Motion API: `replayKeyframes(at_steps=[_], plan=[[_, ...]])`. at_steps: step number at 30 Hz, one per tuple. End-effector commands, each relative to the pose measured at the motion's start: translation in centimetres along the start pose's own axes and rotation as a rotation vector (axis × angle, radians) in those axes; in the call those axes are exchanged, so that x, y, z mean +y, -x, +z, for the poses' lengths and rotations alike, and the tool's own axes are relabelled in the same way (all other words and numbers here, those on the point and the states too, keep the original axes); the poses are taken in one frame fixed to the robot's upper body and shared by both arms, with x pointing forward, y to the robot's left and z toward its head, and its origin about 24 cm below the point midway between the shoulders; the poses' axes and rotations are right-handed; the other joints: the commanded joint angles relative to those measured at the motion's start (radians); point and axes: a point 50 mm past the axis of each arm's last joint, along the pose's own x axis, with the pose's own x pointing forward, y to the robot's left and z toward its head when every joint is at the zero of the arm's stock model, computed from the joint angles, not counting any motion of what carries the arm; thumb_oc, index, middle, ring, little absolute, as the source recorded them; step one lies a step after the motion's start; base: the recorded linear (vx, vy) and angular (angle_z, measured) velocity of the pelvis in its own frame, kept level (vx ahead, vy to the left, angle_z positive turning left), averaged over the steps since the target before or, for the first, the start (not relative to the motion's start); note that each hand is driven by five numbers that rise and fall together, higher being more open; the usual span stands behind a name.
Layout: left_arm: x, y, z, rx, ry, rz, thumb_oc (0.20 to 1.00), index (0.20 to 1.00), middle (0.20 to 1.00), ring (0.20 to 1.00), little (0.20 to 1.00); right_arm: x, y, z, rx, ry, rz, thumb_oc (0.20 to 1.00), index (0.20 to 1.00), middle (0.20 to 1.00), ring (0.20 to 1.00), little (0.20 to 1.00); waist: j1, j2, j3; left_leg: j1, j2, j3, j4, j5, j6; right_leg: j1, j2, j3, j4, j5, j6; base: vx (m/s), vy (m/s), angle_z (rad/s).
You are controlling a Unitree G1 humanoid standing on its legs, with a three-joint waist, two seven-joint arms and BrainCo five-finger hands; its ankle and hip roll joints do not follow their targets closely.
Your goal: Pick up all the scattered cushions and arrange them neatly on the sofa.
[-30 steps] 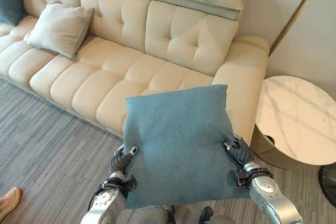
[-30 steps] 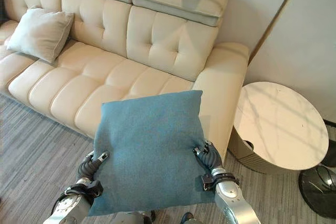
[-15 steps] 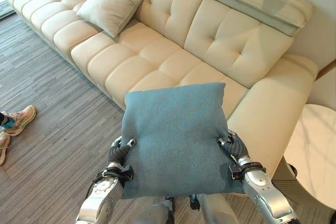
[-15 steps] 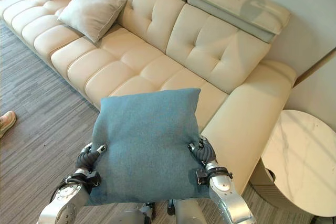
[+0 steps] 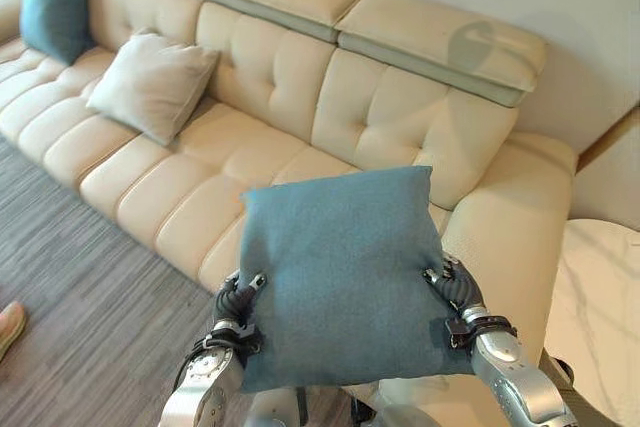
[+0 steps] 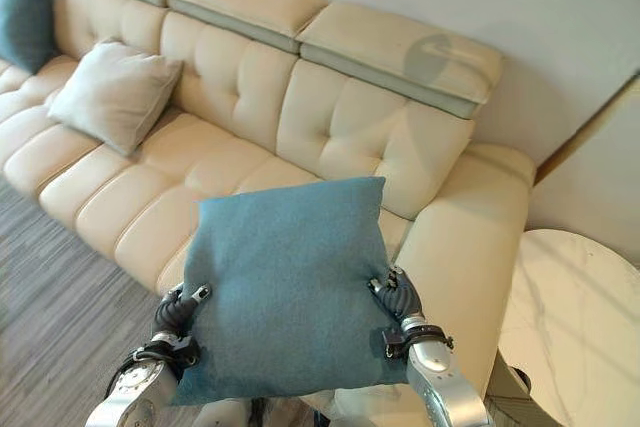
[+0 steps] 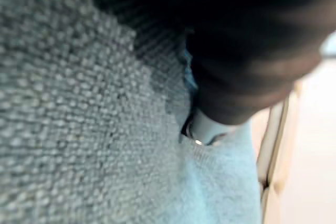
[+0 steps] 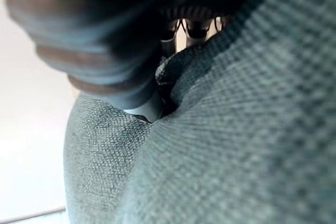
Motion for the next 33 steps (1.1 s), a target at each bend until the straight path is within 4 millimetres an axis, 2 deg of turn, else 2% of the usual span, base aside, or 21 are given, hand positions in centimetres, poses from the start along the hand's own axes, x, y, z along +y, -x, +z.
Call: replayKeyframes(at_steps=[1,2,3,7,10,12,13,14,15,16,17,18,22,26,29,30,31,32,33], plan=[[-2.0,0.3,4.0,-0.214,0.077,-0.085,0.2,0.2,0.2,0.2,0.2,1.0,-0.6,3.3,-0.172,-0.035,0.054,0.2,0.2,0.2,0.2,0.2,0.013,0.054,-0.021,0.047,0.02,-0.036,-0.054,0.049,-0.029,-0.083,0.059,-0.019,0.028,-0.088,0.047,0.1,0.114,-0.64],[-2.2,0.3,3.9,-0.209,0.078,-0.088,0.2,0.2,0.2,0.2,0.2,0.8,-0.6,3.2,-0.166,-0.023,0.052,0.2,0.2,0.2,0.2,0.2,0.011,0.063,-0.025,0.048,0.02,-0.056,-0.069,0.058,-0.039,-0.077,0.058,-0.008,0.026,-0.091,0.049,0.23,0.364,-0.72],[-2.4,0.0,3.7,-0.2,0.072,-0.097,0.2,0.2,0.2,0.2,0.2,0.4,-0.6,2.9,-0.153,-0.004,0.039,0.2,0.2,0.2,0.2,0.2,-0.002,0.088,-0.03,0.029,0.003,-0.086,-0.07,0.051,-0.044,-0.071,0.051,0.027,0.027,-0.097,0.058,0.18,0.306,-0.62],[-2.8,-0.2,3.2,-0.179,0.05,-0.117,0.2,0.2,0.2,0.2,0.2,0.0,-0.5,2.4,-0.133,-0.001,0.013,0.2,0.2,0.2,0.2,0.2,-0.012,0.098,-0.046,0.061,-0.008,-0.068,-0.07,0.03,-0.027,-0.065,0.033,0.071,0.016,-0.091,0.075,0.17,0.286,-0.46],[-2.8,-0.3,3.5,-0.188,0.012,-0.133,0.2,0.2,0.2,0.2,0.2,-0.1,-0.4,2.1,-0.119,-0.004,0.003,0.2,0.2,0.2,0.2,0.2,-0.018,0.093,-0.056,0.08,-0.015,-0.005,-0.07,0.005,0.002,-0.083,0.013,0.118,0.025,-0.082,0.097,0.14,0.278,-0.69],[-2.6,-0.4,3.6,-0.193,-0.008,-0.136,0.2,0.2,0.2,0.2,0.2,0.2,-0.5,1.9,-0.11,-0.015,0.008,0.2,0.2,0.2,0.2,0.2,-0.009,0.087,-0.06,0.086,-0.016,0.059,-0.07,-0.011,0.024,-0.113,0.003,0.152,0.043,-0.074,0.12,0.07,0.232,-0.73],[-2.4,-0.4,3.8,-0.201,-0.016,-0.128,0.2,0.2,0.2,0.2,0.2,0.5,-0.6,1.9,-0.113,-0.023,0.013,0.2,0.2,0.2,0.2,0.2,-0.001,0.084,-0.056,0.09,-0.01,0.1,-0.07,-0.019,0.031,-0.137,0.005,0.148,0.067,-0.074,0.127,0.01,0.18,-0.84],[-1.9,-0.5,4.2,-0.219,-0.033,-0.111,0.2,0.2,0.2,0.2,0.2,1.1,-0.8,2.1,-0.125,-0.038,0.028,0.2,0.2,0.2,0.2,0.2,0.021,0.082,-0.05,0.102,0.005,0.178,-0.07,-0.041,0.033,-0.167,-0.003,0.037,0.101,-0.076,0.127,-0.01,0.121,-1.06],[-1.9,-0.5,4.2,-0.219,-0.033,-0.111,0.2,0.2,0.2,0.2,0.2,1.1,-0.8,2.1,-0.125,-0.038,0.028,0.2,0.2,0.2,0.2,0.2,0.021,0.082,-0.051,0.1,0.006,0.179,-0.07,-0.04,0.033,-0.17,-0.003,0.038,0.101,-0.075,0.126,-0.03,0.12,-1.83],[-1.3,-0.5,4.6,-0.238,-0.051,-0.093,0.2,0.2,0.2,0.2,0.2,1.6,-1.0,2.1,-0.127,-0.044,0.049,0.2,0.2,0.2,0.2,0.2,0.035,0.08,-0.049,0.111,0.012,0.237,-0.07,-0.052,0.029,-0.187,-0.021,-0.127,0.115,-0.074,0.127,-0.02,0.052,-1.75],[-1.3,-0.5,4.6,-0.238,-0.051,-0.093,0.2,0.2,0.2,0.2,0.2,1.6,-1.0,2.1,-0.127,-0.044,0.05,0.2,0.2,0.2,0.2,0.2,0.034,0.08,-0.049,0.111,0.012,0.236,-0.07,-0.052,0.029,-0.186,-0.021,-0.128,0.116,-0.074,0.127,0.01,0.098,-1.83],[-0.8,-0.4,4.6,-0.241,-0.074,-0.086,0.2,0.2,0.2,0.2,0.2,1.9,-1.0,2.0,-0.121,-0.033,0.074,0.2,0.2,0.2,0.2,0.2,0.028,0.076,-0.053,0.127,0.009,0.276,-0.07,-0.058,0.028,-0.178,-0.021,-0.168,0.083,-0.061,0.132,0.03,0.045,-1.03],[-0.7,-0.7,4.6,-0.245,-0.104,-0.085,0.2,0.2,0.2,0.2,0.2,2.1,-0.9,1.6,-0.106,-0.048,0.08,0.2,0.2,0.2,0.2,0.2,0.024,0.07,-0.068,0.164,0.005,0.302,-0.07,-0.077,0.031,-0.131,-0.027,-0.168,0.021,-0.04,0.134,0.12,0.059,-0.49],[-1.3,-1.3,4.8,-0.26,-0.154,-0.068,0.2,0.2,0.2,0.2,0.2,2.8,-1.3,1.2,-0.096,-0.082,0.078,0.2,0.2,0.2,0.2,0.2,0.016,0.072,-0.072,0.189,0.001,0.3,-0.07,-0.094,0.036,-0.095,-0.032,-0.169,0.001,-0.045,0.136,0.14,0.029,-0.11],[-2.1,-2.0,5.8,-0.313,-0.188,-0.048,0.2,0.2,0.2,0.2,0.2,3.8,-2.4,2.4,-0.148,-0.059,0.071,0.2,0.2,0.2,0.2,0.2,0.019,0.074,-0.075,0.194,0.0,0.295,-0.07,-0.101,0.035,-0.082,-0.033,-0.169,-0.006,-0.052,0.138,0.08,0.013,0.1],[-3.4,-2.6,7.6,-0.405,-0.198,-0.028,0.2,0.2,0.2,0.2,0.2,5.1,-3.6,4.8,-0.235,-0.049,0.075,0.2,0.2,0.2,0.2,0.2,0.028,0.074,-0.058,0.179,0.0,0.292,-0.07,-0.095,0.035,-0.101,-0.033,-0.166,0.005,-0.057,0.136,-0.01,0.009,0.11],[-3.4,-2.6,7.7,-0.407,-0.198,-0.028,0.2,0.2,0.2,0.2,0.2,5.1,-3.7,4.9,-0.237,-0.049,0.075,0.2,0.2,0.2,0.2,0.2,0.028,0.074,-0.057,0.178,0.0,0.292,-0.07,-0.094,0.035,-0.103,-0.033,-0.166,0.007,-0.058,0.136,-0.13,0.006,0.1],[-5.2,-3.3,10.2,-0.52,-0.197,-0.014,0.2,0.2,0.2,0.2,0.2,6.5,-4.9,8.3,-0.35,-0.053,0.078,0.2,0.2,0.2,0.2,0.2,0.039,0.073,-0.015,0.136,0.0,0.283,-0.07,-0.075,0.036,-0.152,-0.034,-0.16,0.033,-0.062,0.131,-0.25,-0.022,0.09],[-6.3,-3.6,12.2,-0.606,-0.199,0.003,0.2,0.2,0.2,0.2,0.2,7.2,-5.4,10.5,-0.429,-0.057,0.072,0.2,0.2,0.2,0.2,0.2,0.045,0.07,0.016,0.083,0.001,0.273,-0.041,-0.071,0.036,-0.204,-0.038,-0.157,0.07,-0.066,0.126,-0.26,-0.022,0.11]])
